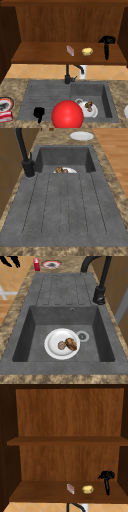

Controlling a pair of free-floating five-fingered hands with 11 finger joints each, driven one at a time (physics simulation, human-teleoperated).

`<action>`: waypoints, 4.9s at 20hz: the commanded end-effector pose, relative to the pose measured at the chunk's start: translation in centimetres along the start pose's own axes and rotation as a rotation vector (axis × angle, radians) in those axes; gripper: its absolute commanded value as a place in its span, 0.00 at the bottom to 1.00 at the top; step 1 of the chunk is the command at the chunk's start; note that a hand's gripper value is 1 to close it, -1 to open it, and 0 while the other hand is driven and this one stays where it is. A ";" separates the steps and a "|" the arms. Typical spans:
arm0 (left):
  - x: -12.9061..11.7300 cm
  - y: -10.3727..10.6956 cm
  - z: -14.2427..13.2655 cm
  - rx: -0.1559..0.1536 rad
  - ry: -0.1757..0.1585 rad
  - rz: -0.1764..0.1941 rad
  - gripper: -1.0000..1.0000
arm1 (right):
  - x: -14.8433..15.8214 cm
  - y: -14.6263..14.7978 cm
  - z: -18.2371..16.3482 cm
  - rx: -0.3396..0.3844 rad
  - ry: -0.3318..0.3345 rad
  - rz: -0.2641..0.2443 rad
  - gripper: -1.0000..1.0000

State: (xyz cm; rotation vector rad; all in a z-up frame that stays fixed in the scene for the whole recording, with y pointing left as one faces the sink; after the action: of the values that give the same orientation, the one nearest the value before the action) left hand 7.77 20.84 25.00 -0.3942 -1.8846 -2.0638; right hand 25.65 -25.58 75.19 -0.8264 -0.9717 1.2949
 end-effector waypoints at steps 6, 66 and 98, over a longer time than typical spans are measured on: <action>0.0 0.0 0.0 0.000 0.000 0.000 0.50 | -0.4 4.5 5.9 -0.014 0.008 -0.001 0.00; 0.0 0.0 0.0 0.000 0.000 0.000 0.50 | -1.0 37.7 2.1 -0.073 -0.008 0.034 0.00; 0.0 0.0 0.0 0.000 0.000 0.000 0.50 | -2.5 45.6 -20.7 0.133 -0.010 0.119 0.00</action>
State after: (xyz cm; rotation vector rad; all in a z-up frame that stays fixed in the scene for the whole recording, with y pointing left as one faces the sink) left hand 7.77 20.84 25.00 -0.3942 -1.8846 -2.0638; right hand 25.91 -22.34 27.10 -0.7541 -0.8516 1.3840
